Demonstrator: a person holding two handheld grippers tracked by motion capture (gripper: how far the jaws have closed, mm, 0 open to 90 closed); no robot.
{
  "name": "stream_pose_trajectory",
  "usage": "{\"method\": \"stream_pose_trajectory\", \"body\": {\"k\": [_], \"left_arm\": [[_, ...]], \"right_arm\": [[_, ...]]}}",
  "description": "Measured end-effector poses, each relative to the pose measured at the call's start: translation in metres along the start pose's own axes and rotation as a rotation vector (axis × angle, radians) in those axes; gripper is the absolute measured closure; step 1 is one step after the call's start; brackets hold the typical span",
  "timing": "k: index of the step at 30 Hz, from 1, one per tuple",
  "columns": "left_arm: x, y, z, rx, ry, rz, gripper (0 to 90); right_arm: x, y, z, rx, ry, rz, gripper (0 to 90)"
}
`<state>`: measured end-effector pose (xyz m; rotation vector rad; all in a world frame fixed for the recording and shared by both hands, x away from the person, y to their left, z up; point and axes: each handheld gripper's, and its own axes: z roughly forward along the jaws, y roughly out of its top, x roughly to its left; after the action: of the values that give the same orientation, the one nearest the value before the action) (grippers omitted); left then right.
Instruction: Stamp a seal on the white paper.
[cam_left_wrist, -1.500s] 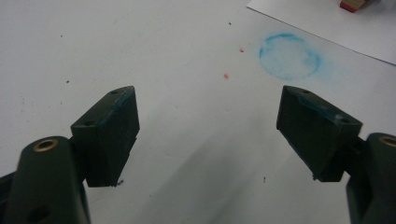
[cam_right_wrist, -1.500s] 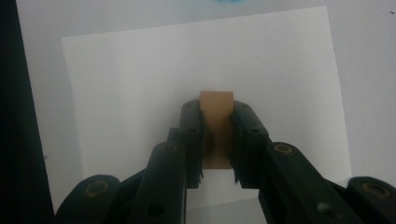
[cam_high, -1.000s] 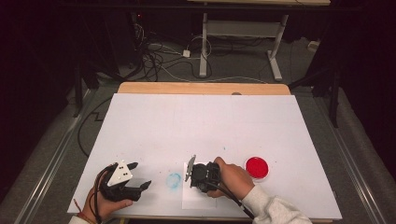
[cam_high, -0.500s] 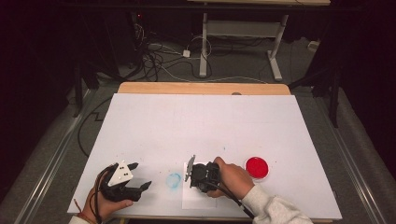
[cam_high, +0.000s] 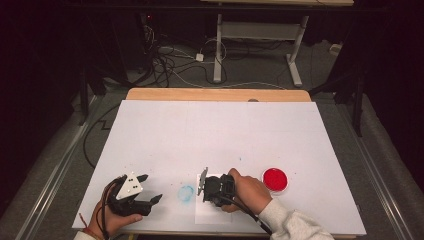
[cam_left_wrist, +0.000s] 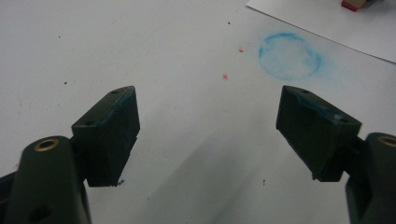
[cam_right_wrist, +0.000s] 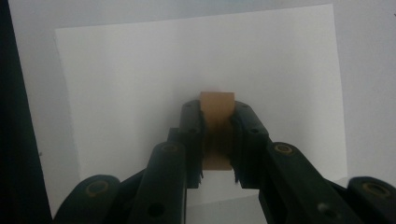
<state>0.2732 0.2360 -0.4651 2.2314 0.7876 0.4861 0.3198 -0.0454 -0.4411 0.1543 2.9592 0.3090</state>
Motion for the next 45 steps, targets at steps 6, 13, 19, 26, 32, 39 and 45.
{"method": "stream_pose_trajectory", "body": {"k": [6, 13, 19, 26, 32, 39, 45], "left_arm": [[0.001, -0.001, -0.001, -0.002, 0.002, -0.001, 20.7], [0.001, -0.002, -0.002, -0.001, 0.005, 0.001, 20.8], [0.001, -0.001, -0.002, -0.003, 0.004, 0.004, 20.8], [0.001, -0.001, -0.002, -0.005, 0.003, 0.005, 20.7], [0.001, 0.000, -0.002, -0.005, 0.003, 0.009, 20.7], [0.001, 0.000, -0.001, -0.004, 0.000, 0.010, 20.8], [0.002, -0.001, -0.001, -0.006, 0.000, 0.002, 20.8]], "right_arm": [[-0.001, -0.003, -0.006, -0.050, 0.008, 0.008, 76.3], [-0.006, -0.012, -0.031, -0.182, -0.020, 0.068, 76.2], [-0.008, -0.021, -0.044, -0.254, -0.040, 0.101, 76.1], [-0.011, -0.032, -0.055, -0.316, -0.047, 0.126, 76.1], [-0.012, -0.041, -0.063, -0.356, -0.069, 0.148, 76.1], [-0.012, -0.055, -0.075, -0.401, -0.104, 0.162, 76.1], [-0.016, -0.067, -0.083, -0.410, -0.129, 0.192, 76.1]]}}
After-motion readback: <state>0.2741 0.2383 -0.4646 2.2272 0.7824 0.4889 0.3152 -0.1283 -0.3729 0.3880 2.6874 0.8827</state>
